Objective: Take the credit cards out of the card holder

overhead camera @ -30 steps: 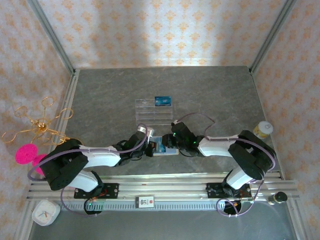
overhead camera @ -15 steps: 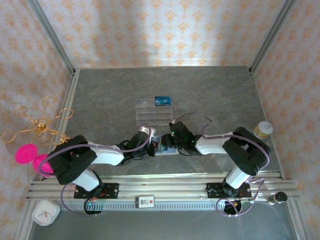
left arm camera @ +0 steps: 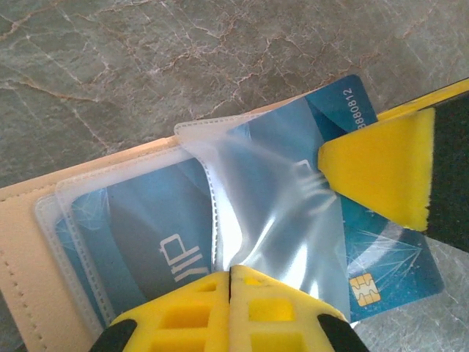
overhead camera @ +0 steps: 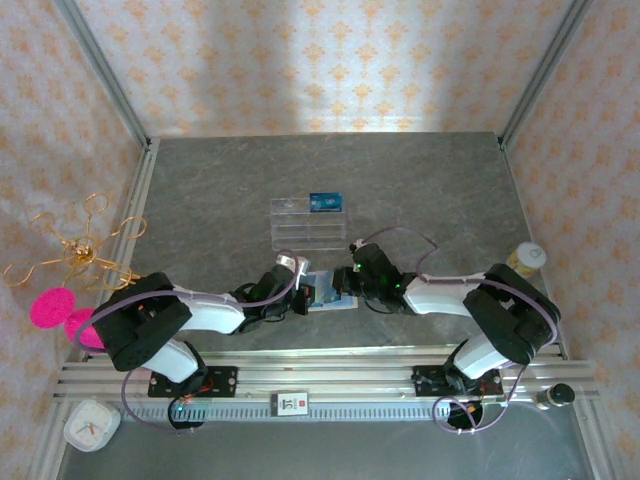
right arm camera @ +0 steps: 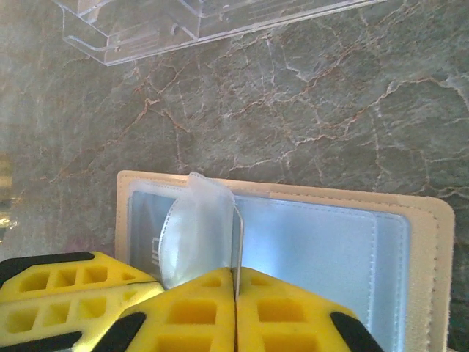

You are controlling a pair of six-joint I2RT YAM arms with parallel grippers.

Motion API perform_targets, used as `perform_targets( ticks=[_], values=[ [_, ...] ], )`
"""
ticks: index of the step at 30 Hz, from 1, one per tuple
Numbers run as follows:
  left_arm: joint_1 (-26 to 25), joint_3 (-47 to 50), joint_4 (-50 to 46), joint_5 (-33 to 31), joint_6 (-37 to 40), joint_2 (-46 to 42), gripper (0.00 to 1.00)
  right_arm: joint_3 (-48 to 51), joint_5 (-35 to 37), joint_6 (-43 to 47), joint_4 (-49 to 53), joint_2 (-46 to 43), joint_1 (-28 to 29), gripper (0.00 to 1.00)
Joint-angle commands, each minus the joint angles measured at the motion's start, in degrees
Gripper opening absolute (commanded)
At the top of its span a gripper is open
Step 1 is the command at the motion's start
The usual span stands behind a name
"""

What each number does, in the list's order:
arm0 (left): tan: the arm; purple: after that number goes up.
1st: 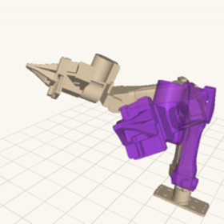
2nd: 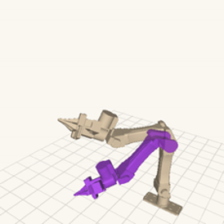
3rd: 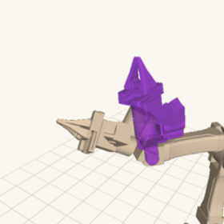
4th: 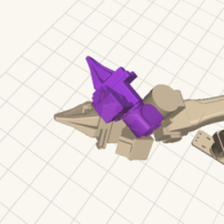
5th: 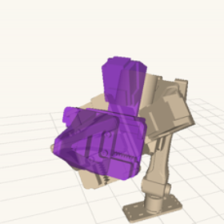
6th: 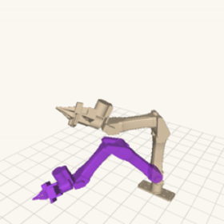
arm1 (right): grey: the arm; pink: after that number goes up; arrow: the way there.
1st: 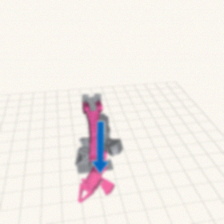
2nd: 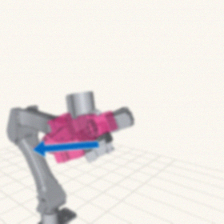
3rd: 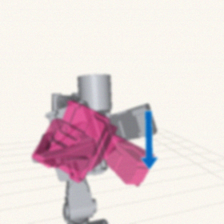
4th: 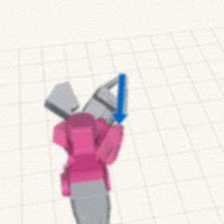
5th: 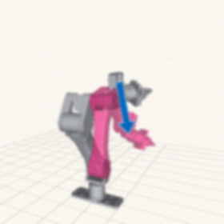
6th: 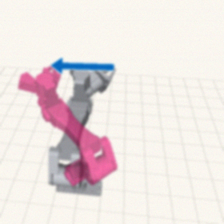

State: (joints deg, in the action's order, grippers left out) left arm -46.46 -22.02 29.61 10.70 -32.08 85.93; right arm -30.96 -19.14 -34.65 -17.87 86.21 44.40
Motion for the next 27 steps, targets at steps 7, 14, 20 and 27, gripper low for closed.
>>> perform_targets(
  ticks=[7, 14, 20, 27],
  values=[
    [0.3, 1.7, -5.9, 0.9, -1.1, -8.4, 0.0, 0.5, -2.8, 1.2, -0.7, 0.7, -1.1, 0.02],
    [0.0, -0.8, -7.4, 0.3, -0.3, -8.5, 0.03, 0.6, -1.3, 0.6, -0.5, 1.2, -0.9, 0.29],
    [0.0, -1.9, -6.0, 0.8, 0.0, -4.8, 0.02, 1.0, -0.8, 0.6, -0.3, 1.1, -1.0, 0.09],
    [0.2, -1.8, -6.4, 0.1, -0.3, -3.6, 0.02, 2.3, 6.3, -0.7, 3.7, -4.0, -1.0, 0.0]
  ],
)
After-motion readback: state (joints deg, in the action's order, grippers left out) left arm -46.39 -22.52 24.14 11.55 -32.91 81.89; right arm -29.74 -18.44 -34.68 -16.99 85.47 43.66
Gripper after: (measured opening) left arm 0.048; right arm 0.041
